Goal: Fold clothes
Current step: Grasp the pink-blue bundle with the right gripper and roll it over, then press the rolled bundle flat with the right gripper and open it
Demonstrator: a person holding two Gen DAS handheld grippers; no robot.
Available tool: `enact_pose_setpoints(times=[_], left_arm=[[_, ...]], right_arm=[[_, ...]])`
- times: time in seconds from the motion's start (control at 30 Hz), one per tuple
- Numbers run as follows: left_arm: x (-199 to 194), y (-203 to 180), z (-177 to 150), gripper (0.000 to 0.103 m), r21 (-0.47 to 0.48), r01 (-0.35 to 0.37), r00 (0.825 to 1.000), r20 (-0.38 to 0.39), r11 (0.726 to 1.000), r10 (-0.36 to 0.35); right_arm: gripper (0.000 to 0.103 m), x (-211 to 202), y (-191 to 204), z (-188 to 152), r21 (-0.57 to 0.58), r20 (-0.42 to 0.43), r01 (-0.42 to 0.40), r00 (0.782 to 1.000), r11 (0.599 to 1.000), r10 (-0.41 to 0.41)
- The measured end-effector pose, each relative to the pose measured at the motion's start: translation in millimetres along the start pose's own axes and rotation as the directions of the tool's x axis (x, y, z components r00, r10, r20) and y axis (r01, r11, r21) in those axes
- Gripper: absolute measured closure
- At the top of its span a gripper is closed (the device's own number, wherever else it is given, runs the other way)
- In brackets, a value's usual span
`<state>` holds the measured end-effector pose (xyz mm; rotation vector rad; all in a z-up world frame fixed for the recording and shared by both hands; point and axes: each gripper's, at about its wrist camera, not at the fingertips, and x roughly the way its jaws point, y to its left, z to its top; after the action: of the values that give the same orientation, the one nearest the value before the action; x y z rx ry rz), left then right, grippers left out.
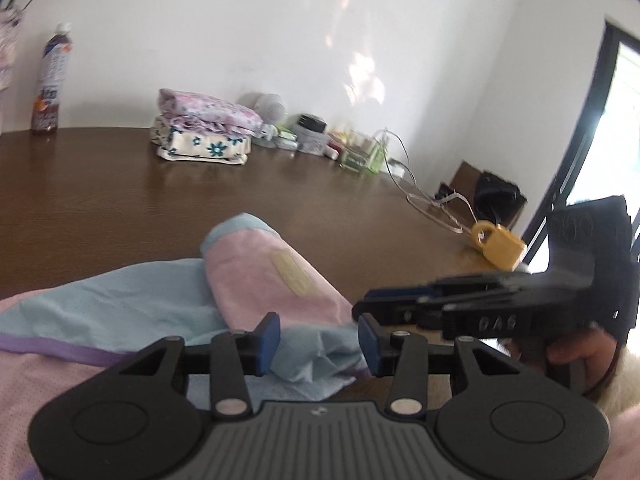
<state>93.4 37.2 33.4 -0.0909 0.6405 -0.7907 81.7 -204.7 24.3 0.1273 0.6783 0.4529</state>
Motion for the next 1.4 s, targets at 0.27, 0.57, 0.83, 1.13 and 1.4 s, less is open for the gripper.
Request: enact_pose_setpoints(times=[0.27,0.57,0.83,1.13,1.4], left_arm=[[17.8,-28.8,-13.2,0.094,0.258,-0.177,0.978,-0.058,0.950,0.198],[11.5,-42.5,-25.1,0.101,0.254,-0.204,0.975,-0.038,0.946,0.220],[8.5,-46.2,-29.2,0.098,0.224,-0.217,0.974,-0.020,0.950,0.227],[22.8,-47.0,-24.5,0.089,0.259,-0.279,0.958,0.015,0.925,0.285],[18.6,-49.6,-28.7,0.103,0.246,-0.273,0.960,0.004,0.930,0.281]], right_arm=[[0.071,-3.0,21.6,-18.0,-0.276,-0.096,0.002,0.995,0.961,-0.030],[0.093,19.0,34.5,-17.1,-0.304,-0.025,0.075,0.996,0.950,-0.087],[0.084,6.3,25.1,-28.4,-0.202,-0.003,0.076,0.997,0.976,-0.078],[0.088,8.5,26.8,-33.0,-0.187,0.006,0.086,0.996,0.979,-0.086],[0.094,13.1,26.1,-32.8,-0.153,0.022,0.106,0.994,0.983,-0.104]])
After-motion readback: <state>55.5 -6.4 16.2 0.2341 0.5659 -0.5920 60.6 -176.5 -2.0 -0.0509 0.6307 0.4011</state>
